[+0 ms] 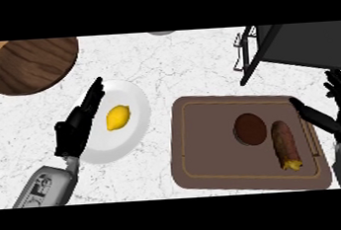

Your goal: Pick the cupcake from the tray and place it in the tiered shelf

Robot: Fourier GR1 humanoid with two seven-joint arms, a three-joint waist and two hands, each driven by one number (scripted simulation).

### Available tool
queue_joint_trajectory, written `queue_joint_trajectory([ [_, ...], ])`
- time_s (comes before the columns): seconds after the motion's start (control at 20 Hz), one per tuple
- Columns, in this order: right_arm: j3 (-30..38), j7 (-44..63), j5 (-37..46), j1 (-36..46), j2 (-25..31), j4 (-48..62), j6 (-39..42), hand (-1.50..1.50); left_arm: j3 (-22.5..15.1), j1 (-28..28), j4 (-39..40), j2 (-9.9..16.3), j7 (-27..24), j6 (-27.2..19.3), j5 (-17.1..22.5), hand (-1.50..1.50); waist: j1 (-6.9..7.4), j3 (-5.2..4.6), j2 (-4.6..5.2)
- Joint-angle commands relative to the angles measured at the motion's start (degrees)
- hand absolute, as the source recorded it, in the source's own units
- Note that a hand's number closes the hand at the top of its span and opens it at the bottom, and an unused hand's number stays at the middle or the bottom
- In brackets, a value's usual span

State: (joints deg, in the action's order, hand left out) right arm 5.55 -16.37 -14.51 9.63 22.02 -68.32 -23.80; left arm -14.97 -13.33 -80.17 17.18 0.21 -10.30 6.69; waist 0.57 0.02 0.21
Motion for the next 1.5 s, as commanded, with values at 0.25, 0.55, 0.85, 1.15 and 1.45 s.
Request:
queue_joint_trajectory([
  [0.25,-4.96,2.38,-0.02,-4.27,5.37,-6.01,15.18,-1.5,0.92,2.36,0.08,-1.52,-1.14,0.17,-1.17,0.0,-0.82,-0.1,-0.38],
  [0.55,-7.39,17.29,3.35,-2.7,15.21,-17.58,18.35,-1.5,1.54,1.49,-1.36,-1.65,0.11,0.57,-1.59,0.0,-0.97,-0.13,-0.46],
  [0.85,-13.49,33.64,8.34,0.1,20.38,-25.62,21.38,-1.5,1.18,4.23,-1.54,-1.98,-1.89,0.62,-2.77,0.0,-0.3,-0.14,-0.37],
  [1.15,-22.27,49.92,14.66,3.29,26.38,-35.23,27.83,-1.5,2.4,-0.12,-0.08,-2.68,0.88,-0.49,-3.41,0.0,-0.61,-0.22,-0.37],
  [1.45,-22.47,62.79,16.83,3.32,24.47,-44.43,31.44,-1.5,1.36,1.37,1.12,-5.73,-0.49,-0.32,-5.35,0.0,-0.79,-0.06,-0.33],
])
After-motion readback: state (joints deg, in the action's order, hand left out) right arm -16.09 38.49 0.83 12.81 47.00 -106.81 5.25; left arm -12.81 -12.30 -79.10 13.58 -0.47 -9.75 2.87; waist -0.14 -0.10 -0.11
